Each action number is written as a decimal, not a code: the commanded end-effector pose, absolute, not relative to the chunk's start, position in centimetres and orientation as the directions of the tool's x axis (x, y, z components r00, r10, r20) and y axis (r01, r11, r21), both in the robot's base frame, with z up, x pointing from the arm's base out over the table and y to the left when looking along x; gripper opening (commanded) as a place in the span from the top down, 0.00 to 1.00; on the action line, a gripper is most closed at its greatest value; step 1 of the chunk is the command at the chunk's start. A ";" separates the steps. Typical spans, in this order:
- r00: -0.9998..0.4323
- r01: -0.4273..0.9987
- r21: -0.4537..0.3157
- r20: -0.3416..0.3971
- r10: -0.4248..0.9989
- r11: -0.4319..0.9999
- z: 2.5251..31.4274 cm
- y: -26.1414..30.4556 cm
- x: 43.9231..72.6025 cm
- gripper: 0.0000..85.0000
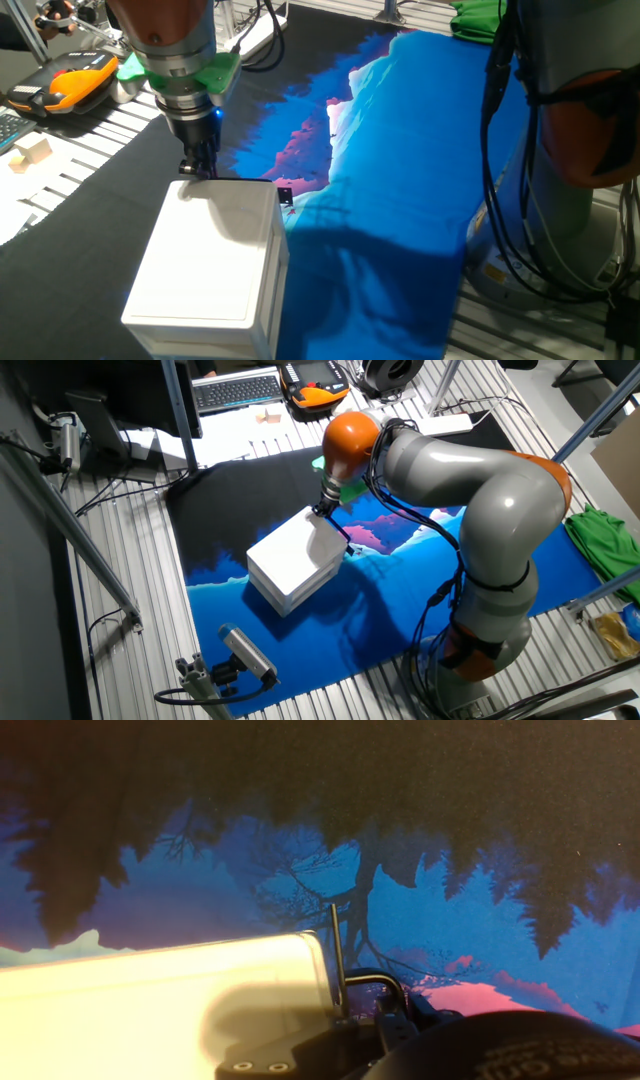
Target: Grasp the handle and open the drawer
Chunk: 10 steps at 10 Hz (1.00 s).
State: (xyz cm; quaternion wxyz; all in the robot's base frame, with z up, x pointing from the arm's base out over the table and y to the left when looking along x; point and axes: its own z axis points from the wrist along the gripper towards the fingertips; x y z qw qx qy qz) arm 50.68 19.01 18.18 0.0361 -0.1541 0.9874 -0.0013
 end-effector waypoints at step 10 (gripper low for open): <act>-0.950 -0.302 -0.004 -0.077 -0.302 0.953 18.0 17.9 51.0 1.00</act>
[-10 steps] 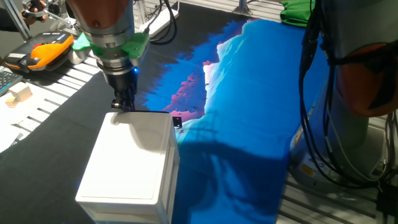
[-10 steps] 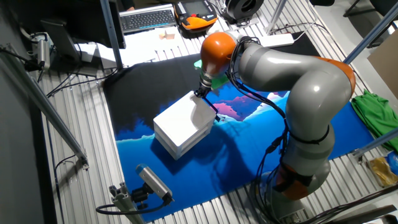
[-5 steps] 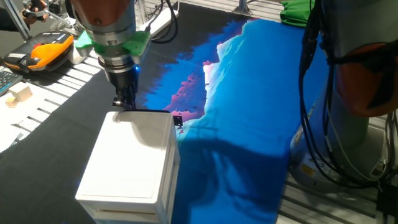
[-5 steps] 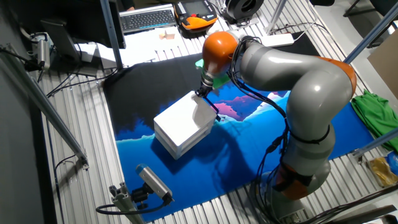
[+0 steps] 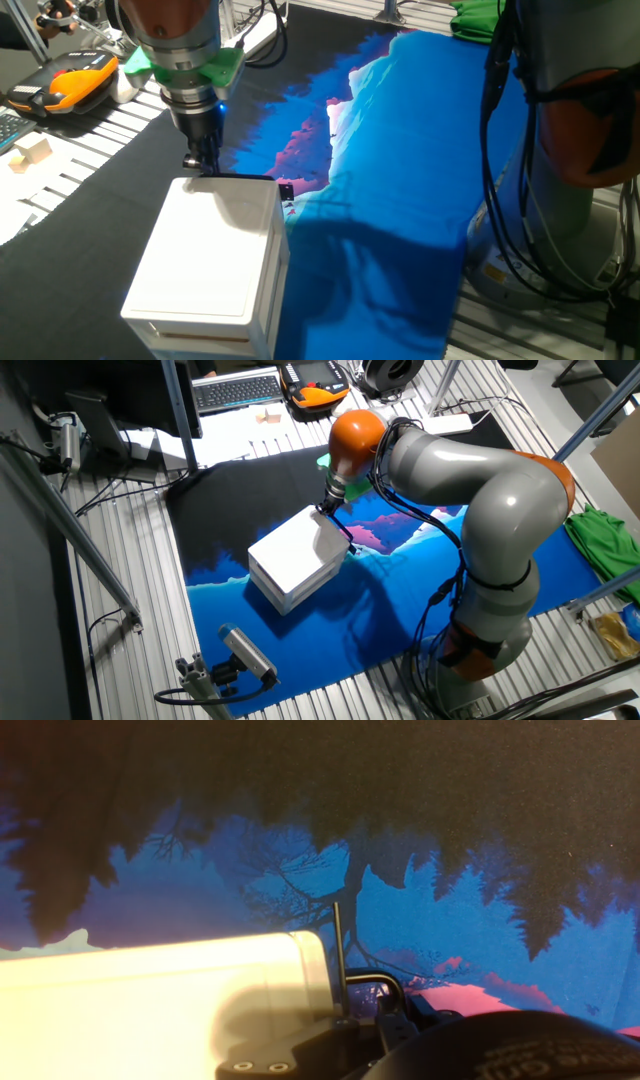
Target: Grasp the handle and open the drawer
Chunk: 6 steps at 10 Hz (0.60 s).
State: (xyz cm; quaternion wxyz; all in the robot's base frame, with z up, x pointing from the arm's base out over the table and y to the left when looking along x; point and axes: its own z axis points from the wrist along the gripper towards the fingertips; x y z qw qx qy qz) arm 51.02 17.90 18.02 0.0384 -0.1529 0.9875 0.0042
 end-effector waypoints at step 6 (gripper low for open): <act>-0.952 -0.296 -0.007 -0.078 -0.296 0.955 18.1 17.2 51.4 1.00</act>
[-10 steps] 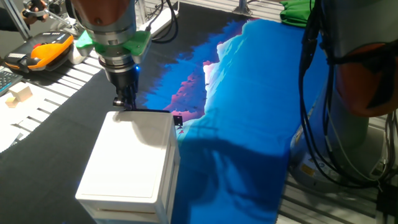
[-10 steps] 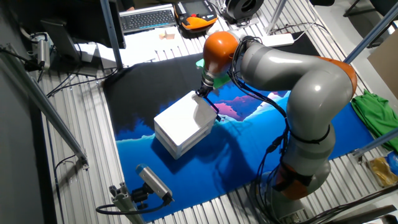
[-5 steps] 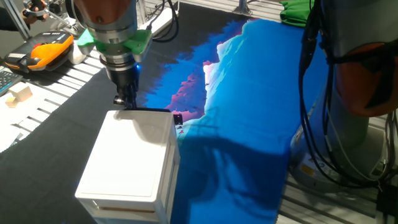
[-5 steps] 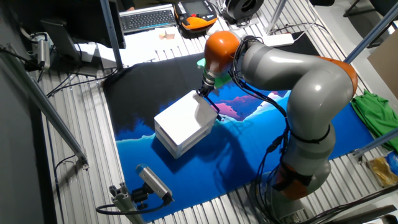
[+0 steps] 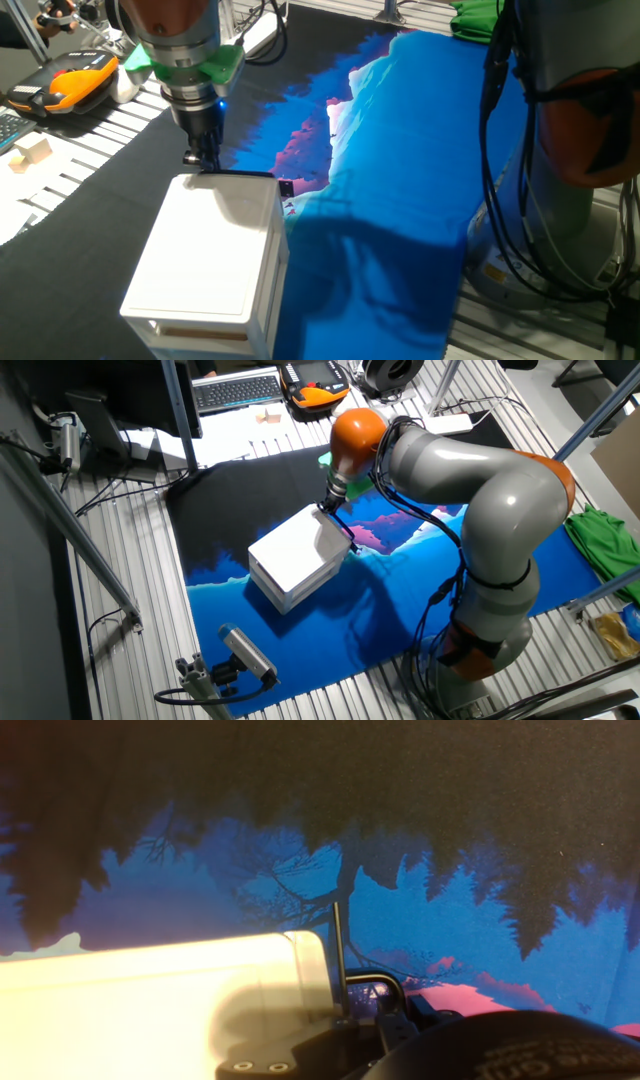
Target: Grasp the handle and open the drawer
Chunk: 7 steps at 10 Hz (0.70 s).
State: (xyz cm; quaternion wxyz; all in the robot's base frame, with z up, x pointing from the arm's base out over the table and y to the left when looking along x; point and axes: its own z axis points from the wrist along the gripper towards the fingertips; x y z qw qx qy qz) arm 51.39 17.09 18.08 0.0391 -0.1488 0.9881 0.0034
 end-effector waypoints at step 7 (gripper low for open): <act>-0.952 -0.297 0.018 -0.088 -0.294 0.955 18.1 16.1 51.9 1.00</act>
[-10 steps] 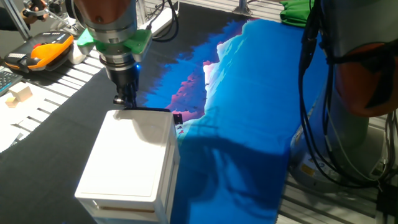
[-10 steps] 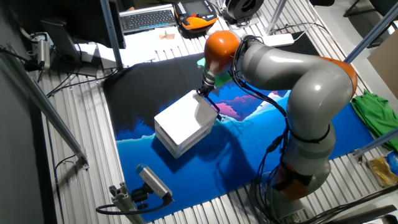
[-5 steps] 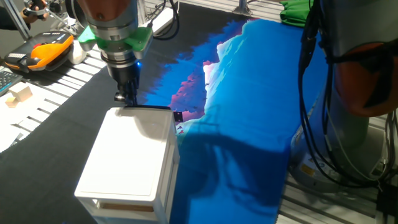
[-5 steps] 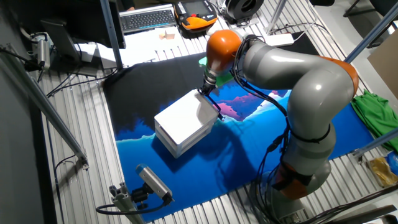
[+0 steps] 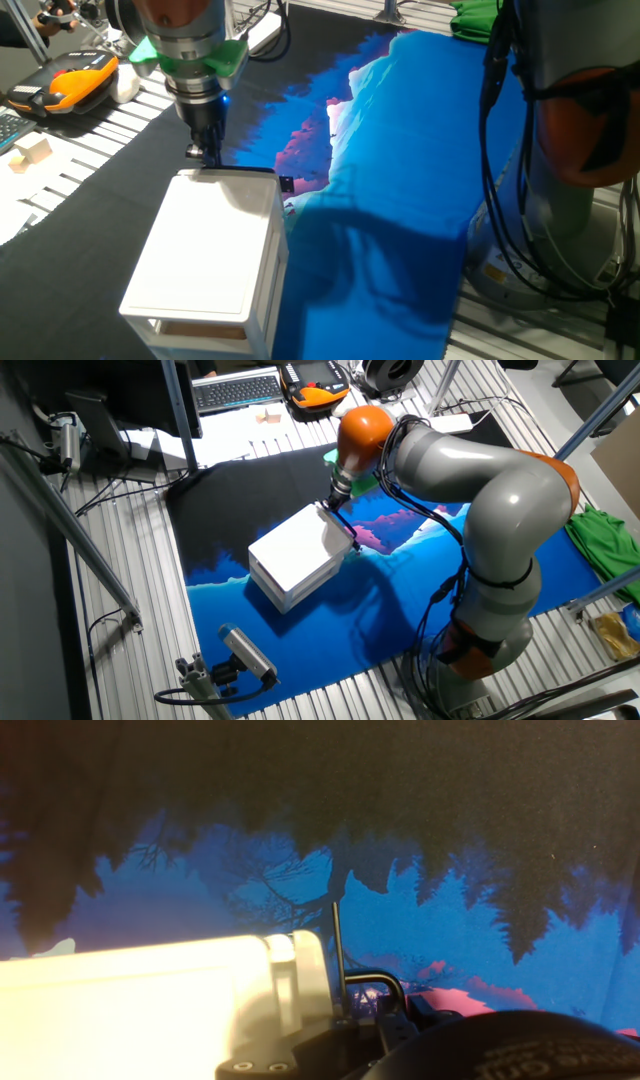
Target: Grasp the handle and open the drawer
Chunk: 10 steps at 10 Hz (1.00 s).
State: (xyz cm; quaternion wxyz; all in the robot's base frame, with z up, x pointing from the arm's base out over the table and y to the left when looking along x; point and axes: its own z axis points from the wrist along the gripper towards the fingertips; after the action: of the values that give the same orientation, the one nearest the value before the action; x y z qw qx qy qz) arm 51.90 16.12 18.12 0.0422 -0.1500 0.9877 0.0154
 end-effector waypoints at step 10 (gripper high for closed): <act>-0.948 -0.311 0.027 -0.088 -0.307 0.950 18.2 15.0 52.7 1.00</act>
State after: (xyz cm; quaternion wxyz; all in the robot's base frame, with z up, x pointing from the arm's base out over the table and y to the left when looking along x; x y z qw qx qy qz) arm 52.68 14.98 18.23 0.0409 -0.1567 0.9866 0.0201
